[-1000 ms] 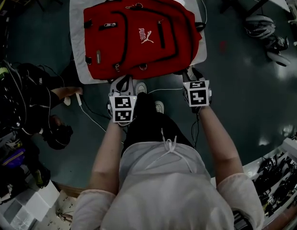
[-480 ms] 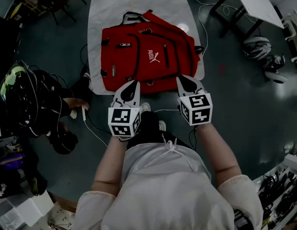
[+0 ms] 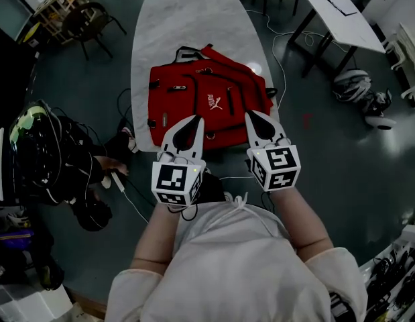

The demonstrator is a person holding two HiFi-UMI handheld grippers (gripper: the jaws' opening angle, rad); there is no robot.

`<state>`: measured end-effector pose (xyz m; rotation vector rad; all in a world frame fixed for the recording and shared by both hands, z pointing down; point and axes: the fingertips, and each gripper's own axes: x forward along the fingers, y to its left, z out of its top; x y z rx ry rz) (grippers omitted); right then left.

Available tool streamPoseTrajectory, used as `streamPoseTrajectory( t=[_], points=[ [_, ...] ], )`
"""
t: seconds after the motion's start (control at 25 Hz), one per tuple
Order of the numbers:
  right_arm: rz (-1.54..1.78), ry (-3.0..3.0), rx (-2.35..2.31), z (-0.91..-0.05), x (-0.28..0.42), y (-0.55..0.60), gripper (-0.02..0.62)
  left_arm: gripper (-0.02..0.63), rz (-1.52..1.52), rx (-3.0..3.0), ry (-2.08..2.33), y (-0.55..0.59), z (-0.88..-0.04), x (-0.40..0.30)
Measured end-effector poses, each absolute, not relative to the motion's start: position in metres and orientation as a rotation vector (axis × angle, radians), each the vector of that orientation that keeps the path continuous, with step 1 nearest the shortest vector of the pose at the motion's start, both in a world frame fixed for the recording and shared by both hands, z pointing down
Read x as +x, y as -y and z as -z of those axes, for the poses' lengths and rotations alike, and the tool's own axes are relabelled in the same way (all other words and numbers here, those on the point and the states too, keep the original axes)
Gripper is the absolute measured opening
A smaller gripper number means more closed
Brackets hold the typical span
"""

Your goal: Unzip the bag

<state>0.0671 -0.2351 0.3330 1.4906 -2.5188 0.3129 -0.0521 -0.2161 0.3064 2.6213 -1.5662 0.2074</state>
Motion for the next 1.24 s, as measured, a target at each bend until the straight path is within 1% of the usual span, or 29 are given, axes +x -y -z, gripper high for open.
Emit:
streamPoseTrajectory(
  t=[1.24],
  points=[
    [-0.320, 2.551, 1.456, -0.337, 0.050, 0.218, 0.026, 0.020, -0.199, 2.592, 1.586, 0.209, -0.310, -0.054]
  ],
)
